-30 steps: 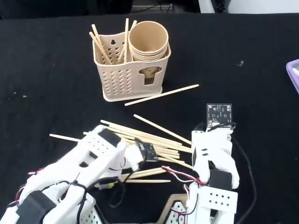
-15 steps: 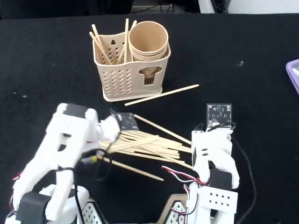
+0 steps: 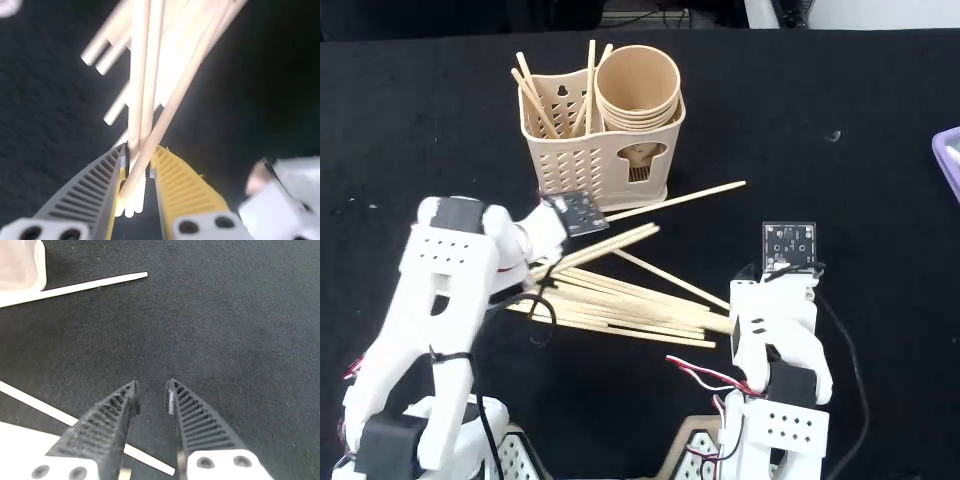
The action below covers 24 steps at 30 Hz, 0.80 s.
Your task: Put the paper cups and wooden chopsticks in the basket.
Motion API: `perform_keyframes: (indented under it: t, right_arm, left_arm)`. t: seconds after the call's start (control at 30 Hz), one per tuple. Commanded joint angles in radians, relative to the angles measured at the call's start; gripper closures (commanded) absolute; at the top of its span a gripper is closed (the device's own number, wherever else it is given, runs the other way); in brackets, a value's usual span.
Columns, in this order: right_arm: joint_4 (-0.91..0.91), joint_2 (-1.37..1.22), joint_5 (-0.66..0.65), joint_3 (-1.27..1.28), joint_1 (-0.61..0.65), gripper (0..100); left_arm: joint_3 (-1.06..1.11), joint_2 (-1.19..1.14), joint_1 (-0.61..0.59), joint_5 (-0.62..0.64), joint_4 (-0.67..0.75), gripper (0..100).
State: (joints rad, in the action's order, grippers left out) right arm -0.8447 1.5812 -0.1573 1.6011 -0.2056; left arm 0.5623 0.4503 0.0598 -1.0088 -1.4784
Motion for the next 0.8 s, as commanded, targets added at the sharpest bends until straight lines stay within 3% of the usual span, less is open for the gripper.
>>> perform_keyframes:
  t: [0.0, 0.2, 0.77]
  right_arm:
    - [0.003, 0.016, -0.009, -0.005, -0.008, 89.6]
    - [0.003, 0.016, -0.009, -0.005, -0.008, 89.6]
    - [0.003, 0.016, -0.009, -0.005, -0.008, 89.6]
  left_arm:
    - [0.027, 0.015, 0.074, 0.114, 0.138, 97]
    - [0.131, 0.018, 0.163, 0.304, 0.356, 97]
    - [-0.065, 0.02, 0.2, 0.348, 0.255, 97]
